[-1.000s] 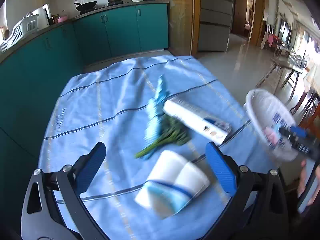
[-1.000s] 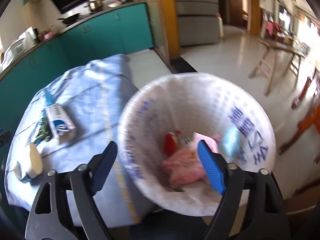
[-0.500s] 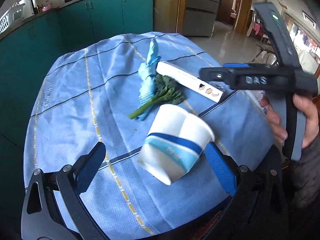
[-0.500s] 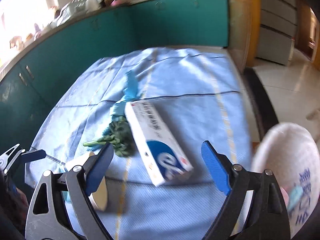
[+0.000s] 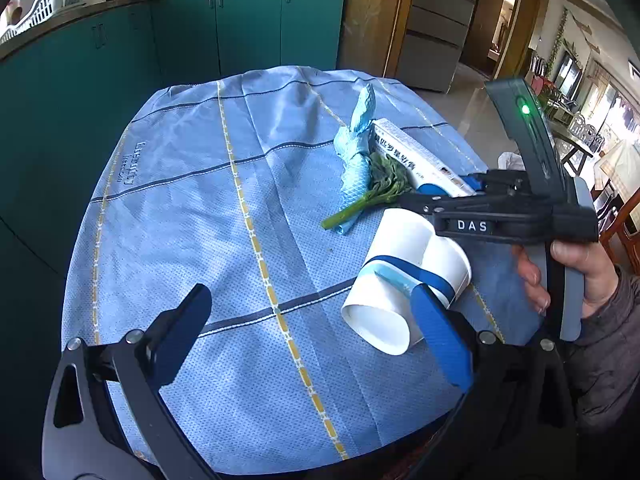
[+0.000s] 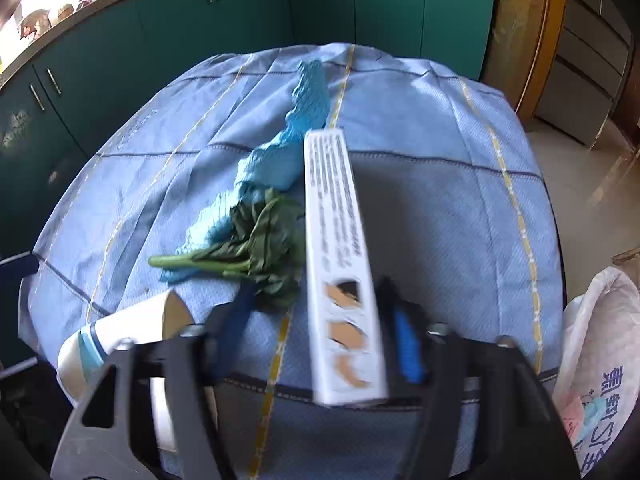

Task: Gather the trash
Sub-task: 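Grasp the white ointment box with the right tool while the left tool moves toward the paper cup, then grasp and lift the white paper cup with the left tool while the right tool holds the box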

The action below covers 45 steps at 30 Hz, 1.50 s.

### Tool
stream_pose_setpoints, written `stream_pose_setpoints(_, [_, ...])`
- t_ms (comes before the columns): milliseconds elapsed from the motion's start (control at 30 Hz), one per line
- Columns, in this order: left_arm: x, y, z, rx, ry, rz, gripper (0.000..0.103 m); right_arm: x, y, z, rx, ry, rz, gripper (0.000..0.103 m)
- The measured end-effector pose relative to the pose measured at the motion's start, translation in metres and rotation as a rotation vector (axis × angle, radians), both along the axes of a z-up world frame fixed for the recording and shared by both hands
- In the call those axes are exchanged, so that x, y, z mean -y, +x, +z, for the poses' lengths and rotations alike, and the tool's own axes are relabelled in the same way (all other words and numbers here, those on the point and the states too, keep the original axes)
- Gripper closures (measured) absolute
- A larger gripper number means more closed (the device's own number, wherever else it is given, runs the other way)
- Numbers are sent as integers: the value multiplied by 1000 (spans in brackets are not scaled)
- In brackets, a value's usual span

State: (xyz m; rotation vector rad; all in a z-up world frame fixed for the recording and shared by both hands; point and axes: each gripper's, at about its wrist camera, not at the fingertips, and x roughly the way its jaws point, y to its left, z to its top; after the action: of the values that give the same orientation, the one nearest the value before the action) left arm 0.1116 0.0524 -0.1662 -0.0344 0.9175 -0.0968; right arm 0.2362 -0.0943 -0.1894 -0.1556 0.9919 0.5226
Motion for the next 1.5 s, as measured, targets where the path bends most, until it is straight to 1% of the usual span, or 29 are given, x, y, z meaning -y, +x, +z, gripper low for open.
stream_pose_setpoints(33, [-1, -1, 0, 3, -3, 1, 4, 1, -3, 0, -5, 10, 7, 63])
stream_pose_setpoints(67, [-2, -1, 1, 5, -9, 2, 4, 5, -4, 0, -11, 19, 9, 71])
stream_pose_setpoints(133, [-2, -1, 2, 7, -22, 4, 4, 11, -9, 1, -27, 33, -5, 78])
stream_pose_setpoints(267, [-3, 2, 1, 3, -38, 3, 4, 30, -23, 2, -61, 92, -22, 79])
stream_pose_setpoints(433, [-2, 3, 4, 18, -57, -3, 4, 49, -40, 3, -126, 198, -22, 79])
stream_pose_setpoints(600, [4, 3, 9, 30, -78, -21, 4, 56, -51, 3, -136, 198, -22, 79])
stream_pose_setpoints(767, [10, 2, 8, 30, -72, -37, 4, 64, -53, -1, -133, 207, -65, 79])
stream_pose_setpoints(800, [11, 2, 8, 29, -71, -37, 4, 65, -53, 0, -128, 202, -73, 78])
stream_pose_setpoints(933, [10, 2, 6, 23, -76, -36, 4, 69, -51, 3, -84, 140, -111, 72])
stream_pose_setpoints(967, [9, 2, 5, 21, -78, -35, 4, 70, -50, 3, -80, 135, -116, 69])
stream_pose_setpoints(1133, [8, 2, 4, 19, -79, -34, 4, 75, -48, 3, -56, 98, -142, 62])
stream_pose_setpoints(1300, [7, 2, 4, 19, -81, -32, 4, 80, -43, 4, -16, 40, -188, 55])
stream_pose_setpoints(1367, [7, 2, 4, 18, -80, -33, 4, 80, -42, 4, -5, 24, -198, 50])
stream_pose_setpoints(1500, [8, 2, 4, 18, -81, -31, 4, 76, -41, 6, 42, -38, -209, 47])
